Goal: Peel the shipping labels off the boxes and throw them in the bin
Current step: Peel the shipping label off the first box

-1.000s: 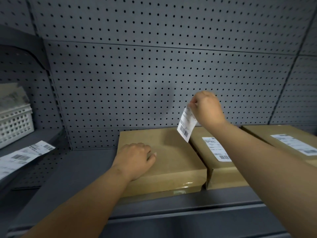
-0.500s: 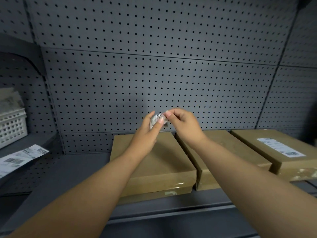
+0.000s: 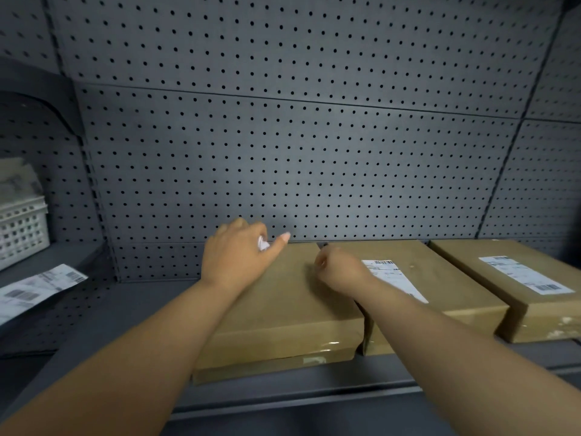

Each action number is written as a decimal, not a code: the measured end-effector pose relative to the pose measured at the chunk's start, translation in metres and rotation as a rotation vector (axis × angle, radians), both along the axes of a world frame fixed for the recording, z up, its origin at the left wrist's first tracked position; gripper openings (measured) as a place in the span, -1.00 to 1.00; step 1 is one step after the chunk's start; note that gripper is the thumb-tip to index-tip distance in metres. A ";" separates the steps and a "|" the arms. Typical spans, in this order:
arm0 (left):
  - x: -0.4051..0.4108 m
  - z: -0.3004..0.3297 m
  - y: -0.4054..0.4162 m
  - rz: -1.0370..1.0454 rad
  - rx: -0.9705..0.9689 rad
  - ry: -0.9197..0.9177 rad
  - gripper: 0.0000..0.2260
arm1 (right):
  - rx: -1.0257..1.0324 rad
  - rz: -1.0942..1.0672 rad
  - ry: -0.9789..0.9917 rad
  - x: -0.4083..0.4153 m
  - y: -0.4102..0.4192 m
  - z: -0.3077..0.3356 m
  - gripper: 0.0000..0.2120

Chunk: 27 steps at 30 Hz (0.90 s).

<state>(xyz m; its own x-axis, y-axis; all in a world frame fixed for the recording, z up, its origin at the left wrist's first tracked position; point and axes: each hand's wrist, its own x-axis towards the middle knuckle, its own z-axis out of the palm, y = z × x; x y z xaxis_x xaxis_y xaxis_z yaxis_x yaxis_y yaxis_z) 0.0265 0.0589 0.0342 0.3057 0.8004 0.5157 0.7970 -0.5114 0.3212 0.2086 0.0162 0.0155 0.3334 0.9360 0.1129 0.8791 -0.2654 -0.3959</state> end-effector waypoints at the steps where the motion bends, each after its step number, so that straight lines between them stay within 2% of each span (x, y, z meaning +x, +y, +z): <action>1: -0.001 -0.003 0.001 0.022 0.049 0.063 -0.57 | -0.026 0.014 -0.092 -0.005 0.004 -0.006 -0.76; 5: -0.004 -0.010 0.008 0.056 0.134 0.176 -0.67 | 0.083 0.243 -0.120 -0.034 0.008 -0.017 -0.76; 8: -0.009 -0.013 0.013 0.041 0.157 0.193 -0.73 | 0.047 0.433 -0.139 -0.034 -0.001 -0.012 -0.83; 10: -0.013 -0.015 0.015 0.039 0.149 0.187 -0.76 | 0.025 0.410 -0.151 -0.018 -0.003 -0.010 -0.84; 13: -0.016 -0.017 0.018 0.045 0.137 0.210 -0.80 | 0.028 0.190 -0.180 0.005 0.010 -0.009 -0.77; 15: -0.016 -0.018 0.020 0.045 0.127 0.222 -0.83 | 0.043 0.124 -0.173 0.003 0.024 -0.013 -0.74; 19: -0.014 -0.017 0.021 0.032 0.123 0.237 -0.83 | 0.107 0.281 -0.166 -0.028 0.035 -0.019 -0.75; 23: -0.016 -0.017 0.023 0.010 0.120 0.232 -0.82 | 0.055 0.455 -0.135 -0.019 0.023 -0.013 -0.85; 27: -0.019 -0.019 0.027 0.029 0.110 0.271 -0.81 | 0.023 0.220 -0.199 0.017 0.037 -0.012 -0.79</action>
